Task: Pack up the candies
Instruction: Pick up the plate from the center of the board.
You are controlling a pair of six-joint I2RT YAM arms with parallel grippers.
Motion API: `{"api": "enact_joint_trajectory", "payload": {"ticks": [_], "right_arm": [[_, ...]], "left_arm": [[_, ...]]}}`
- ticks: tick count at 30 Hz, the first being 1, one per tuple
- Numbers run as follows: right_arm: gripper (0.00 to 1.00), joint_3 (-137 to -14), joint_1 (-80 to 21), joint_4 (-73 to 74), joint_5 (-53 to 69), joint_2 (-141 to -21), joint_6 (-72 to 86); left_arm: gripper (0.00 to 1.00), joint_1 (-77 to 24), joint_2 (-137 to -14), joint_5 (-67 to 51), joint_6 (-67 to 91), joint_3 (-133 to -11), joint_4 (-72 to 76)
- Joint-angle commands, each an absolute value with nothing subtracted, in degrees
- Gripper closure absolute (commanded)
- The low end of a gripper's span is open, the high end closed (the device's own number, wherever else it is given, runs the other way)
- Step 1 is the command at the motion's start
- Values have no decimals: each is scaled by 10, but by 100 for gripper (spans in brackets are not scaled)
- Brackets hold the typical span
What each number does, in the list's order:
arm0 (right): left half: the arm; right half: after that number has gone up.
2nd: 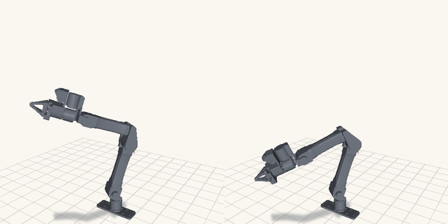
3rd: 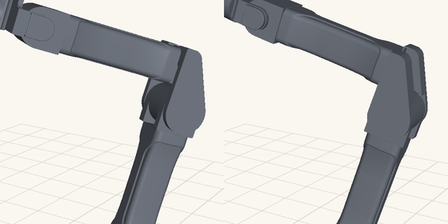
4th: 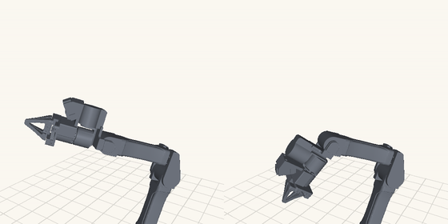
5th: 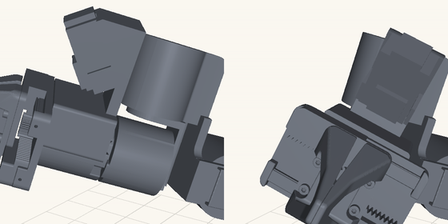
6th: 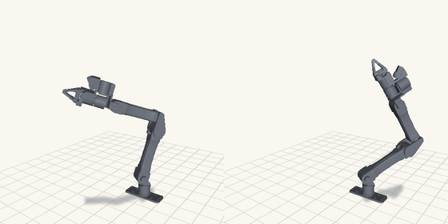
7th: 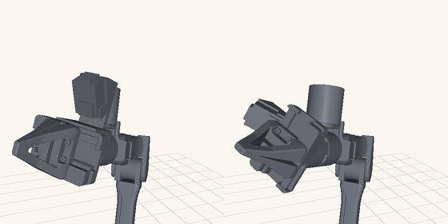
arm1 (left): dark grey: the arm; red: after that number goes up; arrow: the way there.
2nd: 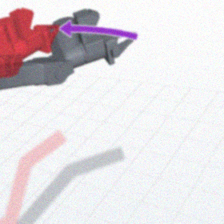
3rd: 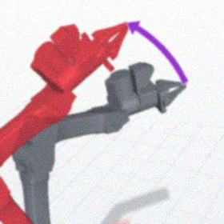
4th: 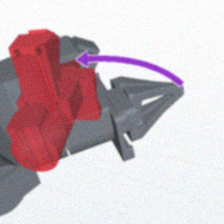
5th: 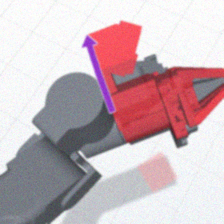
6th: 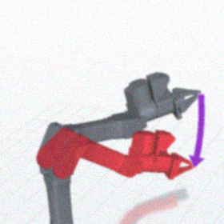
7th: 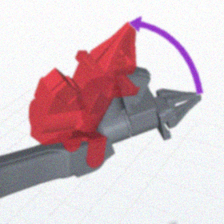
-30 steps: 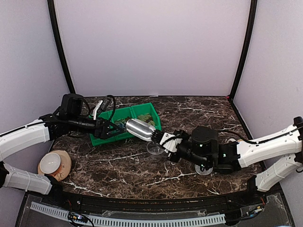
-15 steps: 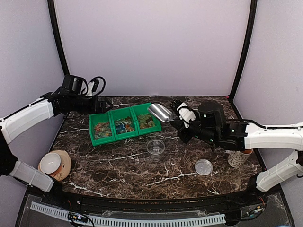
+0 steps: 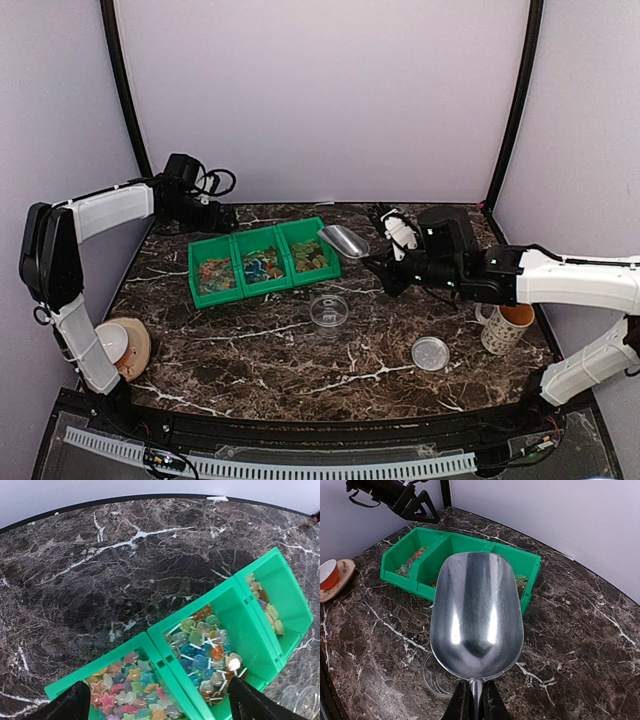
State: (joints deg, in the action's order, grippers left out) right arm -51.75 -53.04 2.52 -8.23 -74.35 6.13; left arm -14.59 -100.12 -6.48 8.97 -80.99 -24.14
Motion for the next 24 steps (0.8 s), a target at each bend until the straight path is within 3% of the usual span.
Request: {"api": "enact_joint_trajectory", "payload": {"ticks": [1, 8, 24], "right_arm": [[100, -529, -526, 2, -50, -741, 82], [100, -492, -526, -38, -38, -722, 71], [100, -443, -526, -93, -13, -703, 79]], "left_arm": [[1, -128, -1009, -55, 18, -828, -257], [4, -120, -1020, -24, -66, -813, -224], [23, -117, -1081, -41, -92, -805, -232]]}}
